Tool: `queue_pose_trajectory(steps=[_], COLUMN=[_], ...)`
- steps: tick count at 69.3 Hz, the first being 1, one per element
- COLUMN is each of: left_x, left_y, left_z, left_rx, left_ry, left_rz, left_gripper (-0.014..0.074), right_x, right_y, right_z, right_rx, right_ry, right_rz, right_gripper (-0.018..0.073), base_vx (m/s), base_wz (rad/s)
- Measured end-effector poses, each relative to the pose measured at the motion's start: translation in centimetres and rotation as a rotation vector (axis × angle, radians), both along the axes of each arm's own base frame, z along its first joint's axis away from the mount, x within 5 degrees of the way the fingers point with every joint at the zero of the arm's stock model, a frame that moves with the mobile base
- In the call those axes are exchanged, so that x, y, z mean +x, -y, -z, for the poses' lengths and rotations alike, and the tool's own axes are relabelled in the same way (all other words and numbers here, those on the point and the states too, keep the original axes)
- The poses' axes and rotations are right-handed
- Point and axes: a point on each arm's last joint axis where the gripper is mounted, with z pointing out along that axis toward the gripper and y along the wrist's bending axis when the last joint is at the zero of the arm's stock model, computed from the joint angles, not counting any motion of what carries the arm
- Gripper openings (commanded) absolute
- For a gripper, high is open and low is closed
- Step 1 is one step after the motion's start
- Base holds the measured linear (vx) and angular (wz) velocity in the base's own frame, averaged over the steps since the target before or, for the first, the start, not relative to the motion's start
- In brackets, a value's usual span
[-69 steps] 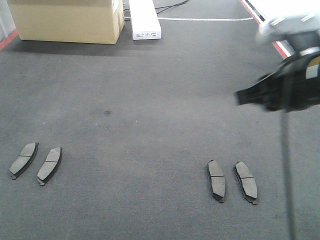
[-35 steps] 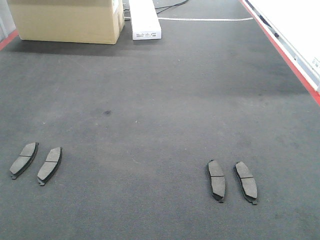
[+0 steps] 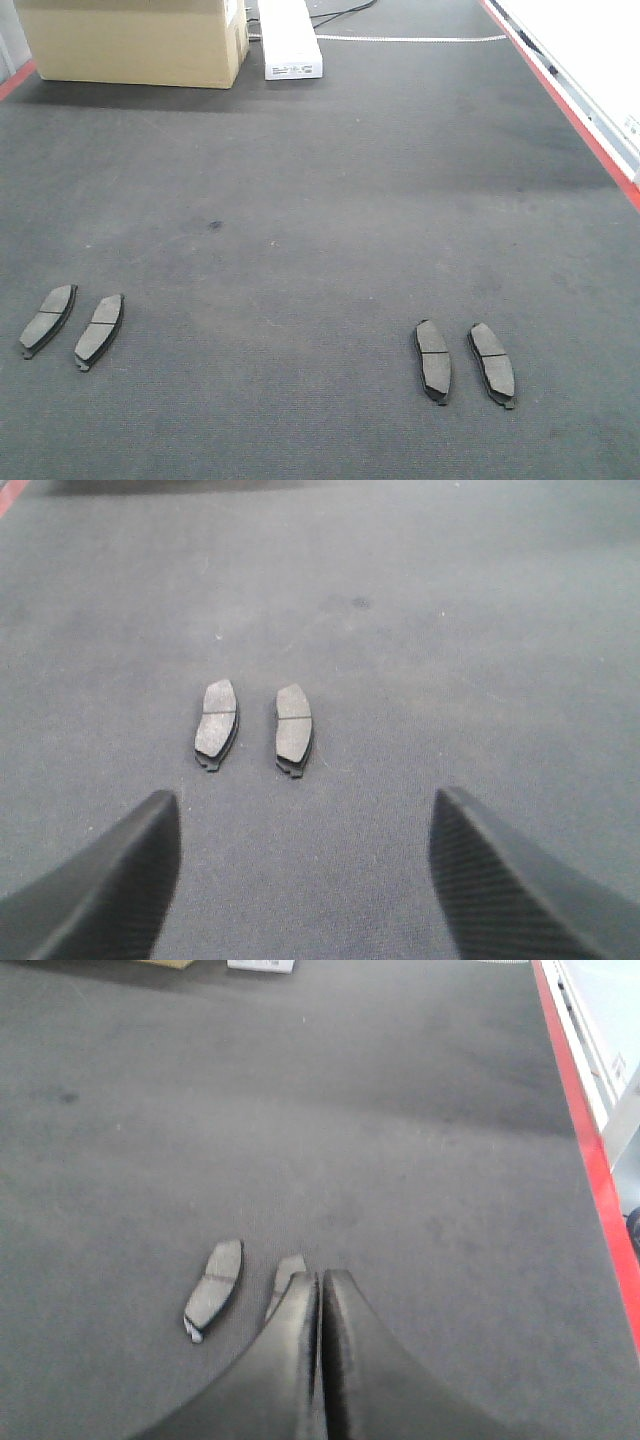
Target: Move and align brake pads A on conveyor
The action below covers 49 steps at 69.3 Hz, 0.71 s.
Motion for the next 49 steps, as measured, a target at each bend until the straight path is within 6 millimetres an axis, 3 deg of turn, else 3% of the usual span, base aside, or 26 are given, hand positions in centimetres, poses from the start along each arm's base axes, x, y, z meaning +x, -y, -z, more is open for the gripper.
queue_pose_trajectory(steps=[16,34,49], left_x=[0.0,0.0,0.0], left_y=[0.0,0.0,0.0], left_z=[0.0,0.0,0.0], left_rx=[0.0,0.0,0.0], left_ry=[0.001,0.002,0.003], left_rz=[0.0,0.0,0.0], left_gripper=[-0.0008,-0.0008,-0.0008], right_x=[-1.0,-0.8,-0.7], right_y=[0.3,0.1,0.0], right_z=[3.8,7.1,7.7], right_rx=[0.0,0.002,-0.003], right_ry=[0.014,0.045,0.037], right_rz=[-0.008,-0.027,-0.028], right_gripper=[-0.0007,-0.0007,-0.0007], base_vx=[0.0,0.0,0.0], base_wz=[0.0,0.0,0.0])
